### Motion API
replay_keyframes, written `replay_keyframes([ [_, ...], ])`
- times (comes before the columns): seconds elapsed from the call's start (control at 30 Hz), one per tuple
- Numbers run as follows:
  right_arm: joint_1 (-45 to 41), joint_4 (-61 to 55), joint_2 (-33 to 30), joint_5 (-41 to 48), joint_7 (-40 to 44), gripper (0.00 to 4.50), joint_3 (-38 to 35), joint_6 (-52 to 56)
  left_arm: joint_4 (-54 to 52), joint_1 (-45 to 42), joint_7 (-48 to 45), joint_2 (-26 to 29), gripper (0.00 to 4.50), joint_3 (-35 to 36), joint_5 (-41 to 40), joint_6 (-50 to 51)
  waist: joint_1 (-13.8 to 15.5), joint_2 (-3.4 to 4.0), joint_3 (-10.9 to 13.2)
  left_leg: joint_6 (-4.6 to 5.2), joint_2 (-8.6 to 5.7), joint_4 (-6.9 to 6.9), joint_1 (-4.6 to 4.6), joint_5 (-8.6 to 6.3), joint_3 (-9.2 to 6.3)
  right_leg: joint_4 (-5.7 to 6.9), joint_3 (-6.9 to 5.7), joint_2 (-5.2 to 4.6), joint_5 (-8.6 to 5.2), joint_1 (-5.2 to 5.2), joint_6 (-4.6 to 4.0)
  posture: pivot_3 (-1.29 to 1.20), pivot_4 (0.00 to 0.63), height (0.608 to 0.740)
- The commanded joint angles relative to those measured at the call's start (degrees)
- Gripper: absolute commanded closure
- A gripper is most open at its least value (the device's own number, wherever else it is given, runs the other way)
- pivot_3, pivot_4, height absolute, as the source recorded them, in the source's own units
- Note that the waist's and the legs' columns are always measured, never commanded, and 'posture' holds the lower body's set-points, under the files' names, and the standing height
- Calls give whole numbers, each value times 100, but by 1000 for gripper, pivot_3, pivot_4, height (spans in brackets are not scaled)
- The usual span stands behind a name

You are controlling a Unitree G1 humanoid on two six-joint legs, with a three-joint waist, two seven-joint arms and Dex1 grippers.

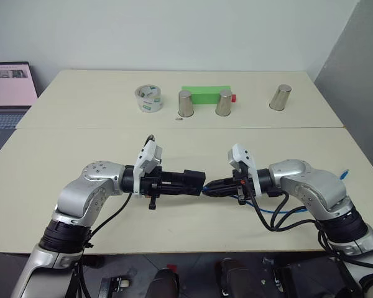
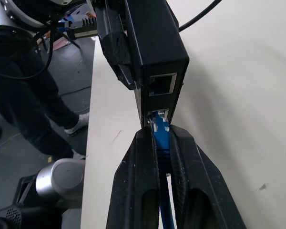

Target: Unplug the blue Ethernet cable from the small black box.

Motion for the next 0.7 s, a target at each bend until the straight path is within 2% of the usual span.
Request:
replay_keyframes([
  [0.03, -222, -28, -97, -45, 157, 4474, -62, -20, -214, 50, -234, 118, 3716, -155, 97, -142, 0, 0, 0, 0, 0, 0, 0, 0, 0, 0, 0, 0, 0, 0, 0, 0, 150, 740],
  [0.33, -61, 406, -741, -456, 524, 4475, 56, -242, 100, 129, -396, 502, 3716, -74, 391, -444, 0, 3, 2, 0, -2, -1, -3, 0, 4, -2, 2, -1, 0, -4, 0, 0, 150, 740],
  [0.53, 2, 511, -808, -610, 469, 4475, -53, -430, 256, 123, -361, 615, 3716, 38, 502, -569, -6, 3, 2, 0, 1, -3, -14, 0, 4, 1, 2, 1, -1, -19, -1, 0, 150, 740],
  [0.7, -692, 2775, 35, -2140, -1571, 4475, -302, -2333, 323, 210, 234, 368, 3716, 301, 521, -518, -29, 2, 1, 0, 0, 0, -20, 0, 8, 5, 6, 0, 2, -26, 2, 0, 150, 740],
])
